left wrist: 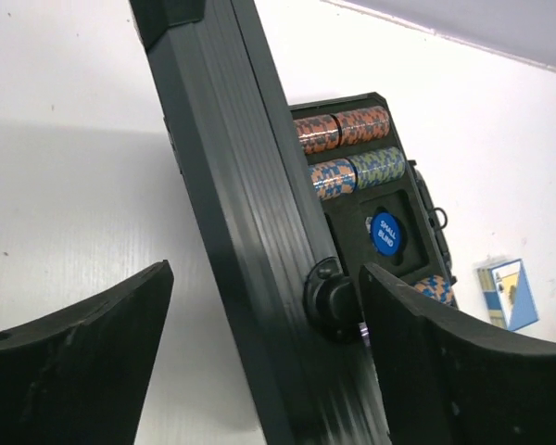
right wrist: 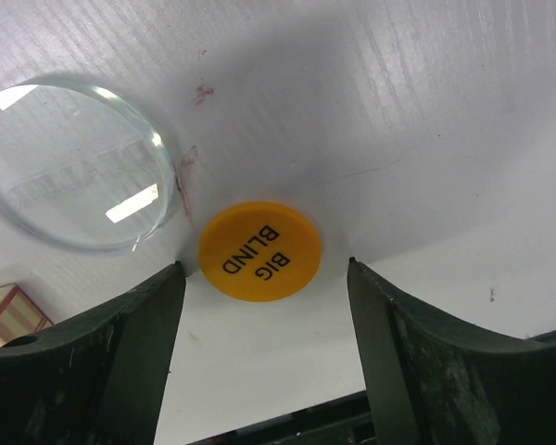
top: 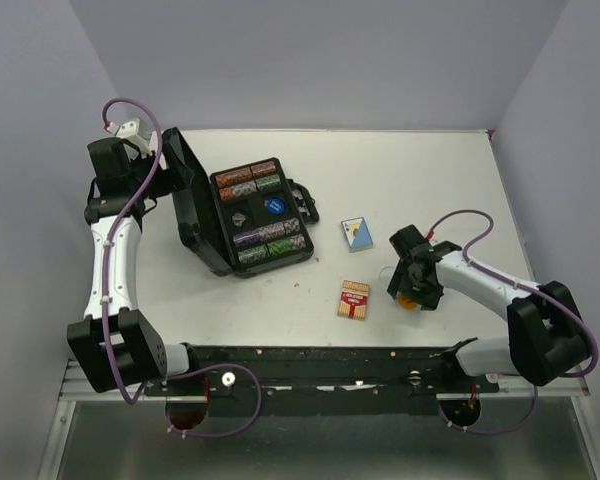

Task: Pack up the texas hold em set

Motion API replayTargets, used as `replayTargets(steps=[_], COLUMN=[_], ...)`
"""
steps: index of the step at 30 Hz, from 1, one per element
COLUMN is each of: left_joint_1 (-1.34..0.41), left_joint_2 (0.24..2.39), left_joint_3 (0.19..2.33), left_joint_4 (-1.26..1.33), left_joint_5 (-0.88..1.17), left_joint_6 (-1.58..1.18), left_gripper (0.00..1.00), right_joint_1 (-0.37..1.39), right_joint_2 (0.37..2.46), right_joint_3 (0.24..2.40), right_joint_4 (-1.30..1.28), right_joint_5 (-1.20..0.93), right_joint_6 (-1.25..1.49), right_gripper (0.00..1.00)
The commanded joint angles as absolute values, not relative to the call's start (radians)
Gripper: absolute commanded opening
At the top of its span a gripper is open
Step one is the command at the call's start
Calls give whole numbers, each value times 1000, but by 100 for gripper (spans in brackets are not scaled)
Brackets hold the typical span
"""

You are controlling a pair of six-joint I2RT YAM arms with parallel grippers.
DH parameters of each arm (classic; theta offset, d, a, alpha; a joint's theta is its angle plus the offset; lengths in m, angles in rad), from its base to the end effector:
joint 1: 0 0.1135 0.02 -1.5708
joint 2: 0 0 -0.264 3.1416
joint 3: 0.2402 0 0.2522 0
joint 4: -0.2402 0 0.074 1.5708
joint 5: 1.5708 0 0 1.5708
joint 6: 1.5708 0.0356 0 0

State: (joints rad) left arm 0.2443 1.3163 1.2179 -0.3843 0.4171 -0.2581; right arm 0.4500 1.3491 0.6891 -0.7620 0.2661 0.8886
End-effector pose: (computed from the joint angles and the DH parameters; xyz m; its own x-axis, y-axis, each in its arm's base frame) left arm 0.2922 0.0580 0.3552 -0.4679 -0.3571 -0.8084 0.0079 0.9130 -0.4079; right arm 0.1916 0.0822 0.1611 -0.8599 0.4163 -0.2953 0.4487 0.8923 -0.0489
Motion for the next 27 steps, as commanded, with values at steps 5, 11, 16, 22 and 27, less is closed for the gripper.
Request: replayTargets(steps=[5, 11, 16, 22, 27], left_joint_1=[235, 236, 236, 235, 235], left_joint_2=[1250, 1207, 1197, 1169, 1169], left_joint_3=[1266, 1278, 1284, 1298, 1302], left_joint_4=[-393, -391, -368, -406, -411], left_joint_5=[335, 241, 227, 192, 190], left_joint_6=[-178, -193, -215, -210, -224], left_gripper=[99, 99, 99, 99, 99], right_joint_1=[437, 436, 434, 436, 437], right_joint_2=[1411, 1427, 1450, 1407, 1428], right_joint_3=[643, 640, 655, 722, 816], right_joint_4=[-695, -677, -664, -687, -716], right_joint_5=[276, 247, 222, 225, 242], right_joint_6=[884, 853, 805, 750, 675], right_gripper=[73, 62, 51, 44, 43])
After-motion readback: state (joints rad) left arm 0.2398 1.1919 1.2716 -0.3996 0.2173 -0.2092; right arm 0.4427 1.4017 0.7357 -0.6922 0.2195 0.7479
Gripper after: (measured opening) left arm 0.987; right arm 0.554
